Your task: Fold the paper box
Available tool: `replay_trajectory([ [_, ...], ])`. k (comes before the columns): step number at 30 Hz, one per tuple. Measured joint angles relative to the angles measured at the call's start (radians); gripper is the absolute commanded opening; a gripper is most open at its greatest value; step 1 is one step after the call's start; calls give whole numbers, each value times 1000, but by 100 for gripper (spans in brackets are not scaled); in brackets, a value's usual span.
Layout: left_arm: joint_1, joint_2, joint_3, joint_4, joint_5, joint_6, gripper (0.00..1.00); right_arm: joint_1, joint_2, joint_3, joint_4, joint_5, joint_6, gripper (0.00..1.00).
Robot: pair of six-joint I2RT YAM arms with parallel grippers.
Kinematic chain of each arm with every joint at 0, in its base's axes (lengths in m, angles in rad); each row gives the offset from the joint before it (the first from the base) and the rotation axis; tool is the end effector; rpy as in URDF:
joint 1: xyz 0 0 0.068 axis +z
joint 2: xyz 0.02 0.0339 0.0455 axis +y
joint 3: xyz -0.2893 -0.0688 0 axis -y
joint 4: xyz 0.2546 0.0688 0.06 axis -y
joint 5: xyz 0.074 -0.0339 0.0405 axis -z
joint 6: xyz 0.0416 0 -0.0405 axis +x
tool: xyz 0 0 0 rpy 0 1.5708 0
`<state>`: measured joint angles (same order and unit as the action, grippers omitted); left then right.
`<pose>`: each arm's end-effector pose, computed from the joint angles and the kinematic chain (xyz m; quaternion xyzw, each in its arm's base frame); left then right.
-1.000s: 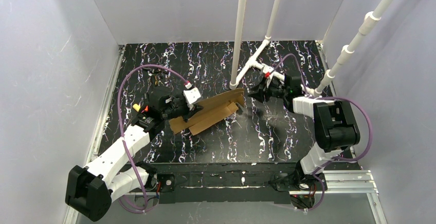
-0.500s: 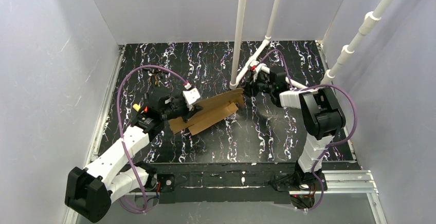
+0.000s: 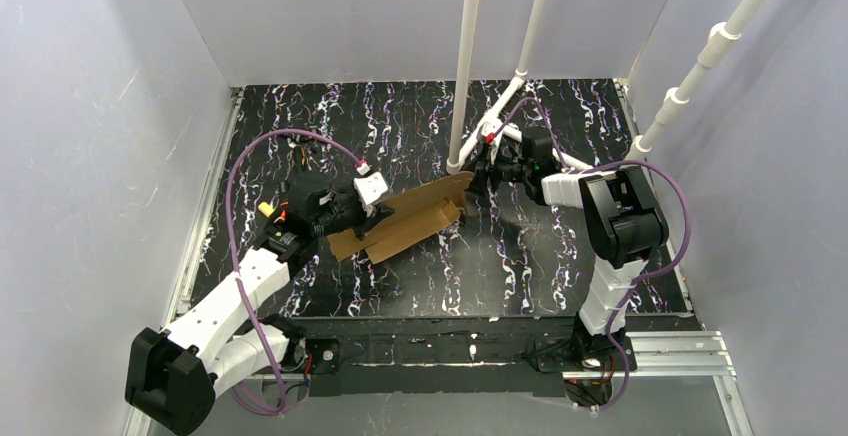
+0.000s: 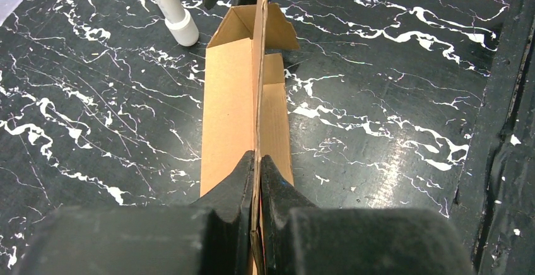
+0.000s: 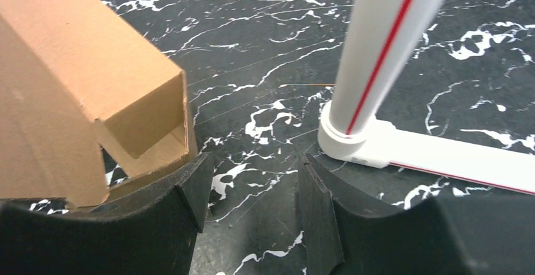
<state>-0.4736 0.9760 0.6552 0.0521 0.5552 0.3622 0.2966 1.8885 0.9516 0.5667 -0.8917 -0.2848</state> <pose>0.1892 -0.1216 0.3007 0.4623 0.6318 -0.2501 0.5698 0.3758 0.1487 0.1825 -0.4468 0.6434 0.3588 0.5076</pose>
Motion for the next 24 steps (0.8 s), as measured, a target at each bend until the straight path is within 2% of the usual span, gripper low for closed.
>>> replay_trajectory([
  [11, 0, 0, -7, 15, -9, -11, 0, 0, 0, 2, -98, -110, -97, 62],
  [24, 0, -2, -8, 22, -24, -39, 0, 7, -1, 2, -110, -166, -124, 66],
])
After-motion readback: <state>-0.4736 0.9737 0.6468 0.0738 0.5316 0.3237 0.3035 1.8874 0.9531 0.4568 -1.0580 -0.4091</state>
